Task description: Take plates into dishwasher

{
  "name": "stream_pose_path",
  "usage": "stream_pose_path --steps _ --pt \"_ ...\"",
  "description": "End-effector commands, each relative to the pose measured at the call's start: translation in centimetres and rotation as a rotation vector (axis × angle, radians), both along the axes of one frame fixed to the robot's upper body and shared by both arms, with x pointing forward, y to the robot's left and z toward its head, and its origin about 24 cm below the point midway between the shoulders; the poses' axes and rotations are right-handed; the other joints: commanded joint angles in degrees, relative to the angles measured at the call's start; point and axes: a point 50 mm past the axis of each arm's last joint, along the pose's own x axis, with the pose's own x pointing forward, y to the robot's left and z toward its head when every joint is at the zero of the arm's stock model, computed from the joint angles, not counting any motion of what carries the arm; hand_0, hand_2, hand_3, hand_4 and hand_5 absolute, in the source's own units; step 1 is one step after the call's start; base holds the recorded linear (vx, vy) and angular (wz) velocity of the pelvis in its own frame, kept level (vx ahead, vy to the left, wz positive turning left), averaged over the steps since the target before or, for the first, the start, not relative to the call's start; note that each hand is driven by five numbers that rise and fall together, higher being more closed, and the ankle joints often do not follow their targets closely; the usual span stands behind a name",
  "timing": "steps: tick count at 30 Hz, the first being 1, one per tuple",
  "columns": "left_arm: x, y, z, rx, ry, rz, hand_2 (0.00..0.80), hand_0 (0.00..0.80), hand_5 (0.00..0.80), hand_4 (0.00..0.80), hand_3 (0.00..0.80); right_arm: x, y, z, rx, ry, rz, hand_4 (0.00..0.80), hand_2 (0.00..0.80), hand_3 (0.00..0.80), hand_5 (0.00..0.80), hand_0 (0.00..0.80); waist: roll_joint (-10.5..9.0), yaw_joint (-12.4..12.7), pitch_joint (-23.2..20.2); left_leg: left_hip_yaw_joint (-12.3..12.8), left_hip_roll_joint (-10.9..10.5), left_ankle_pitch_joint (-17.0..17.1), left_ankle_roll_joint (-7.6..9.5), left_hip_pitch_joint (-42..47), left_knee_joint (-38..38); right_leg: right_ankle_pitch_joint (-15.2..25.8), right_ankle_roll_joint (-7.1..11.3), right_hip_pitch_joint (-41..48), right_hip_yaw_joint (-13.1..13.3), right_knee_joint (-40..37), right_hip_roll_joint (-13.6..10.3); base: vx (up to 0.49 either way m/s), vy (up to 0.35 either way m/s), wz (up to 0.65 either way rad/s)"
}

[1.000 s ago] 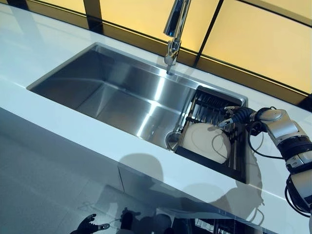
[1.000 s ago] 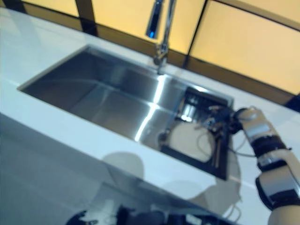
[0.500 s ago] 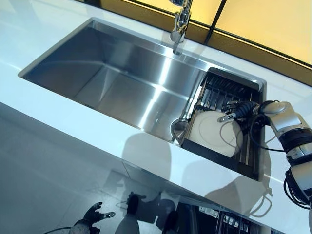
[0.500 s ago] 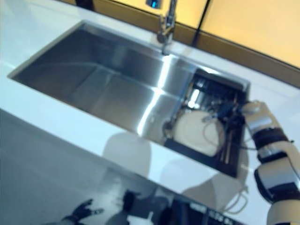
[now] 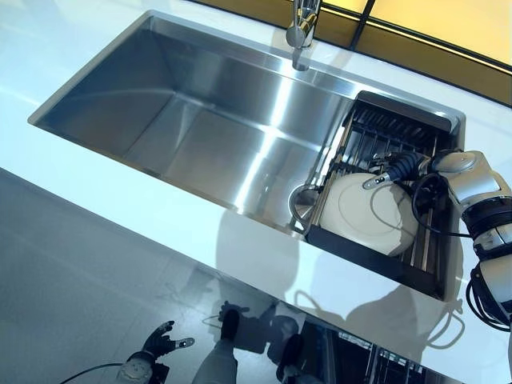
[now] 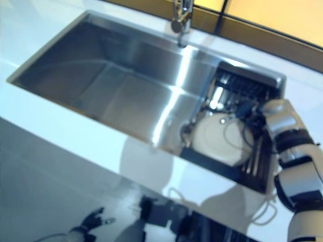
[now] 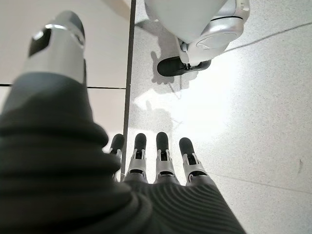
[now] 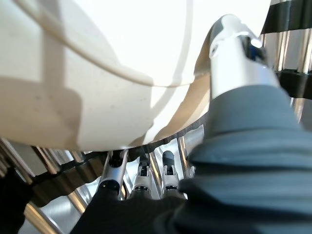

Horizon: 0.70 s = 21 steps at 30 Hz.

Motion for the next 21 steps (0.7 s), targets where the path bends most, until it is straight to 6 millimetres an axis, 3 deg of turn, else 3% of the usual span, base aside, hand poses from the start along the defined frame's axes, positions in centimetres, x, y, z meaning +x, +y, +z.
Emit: stream_pose_path --steps 1,11,21 --pt "0.6 -0.4 0.6 -0.022 -0.048 -0.015 0.0 0.0 0.0 0.0 0.0 -0.4 0.4 -1.4 -0.1 0.21 0.084 0.0 0.0 0.0 0.0 0.0 -0.11 1.95 1.71 0.09 -0.92 -1.73 0.29 -2.45 2.22 -0.08 3.48 -4.58 0.47 8.82 -3.59 0.0 0.0 0.0" --pt "0.8 -0.1 0.7 -0.003 -0.038 -0.017 0.0 0.0 0.0 0.0 0.0 -2.0 1.0 -6.6 -0.102 0.611 0.257 0.0 0.0 0.0 0.0 0.0 -1.05 2.7 0.68 -0.34 -0.64 -1.27 -0.01 -0.85 0.78 -0.35 3.29 -2.85 0.13 7.96 -3.33 0.003 -0.003 0.01" --pt "0.6 0.3 0.7 0.024 -0.025 -0.016 0.0 0.0 0.0 0.0 0.0 -2.3 1.5 -8.4 -0.083 0.677 0.3 0.0 0.0 0.0 0.0 0.0 -2.59 3.22 -1.27 -0.64 -0.44 -1.19 -0.11 0.52 -0.59 0.09 3.67 -1.54 0.27 6.7 -2.84 0.0 -0.009 0.02"
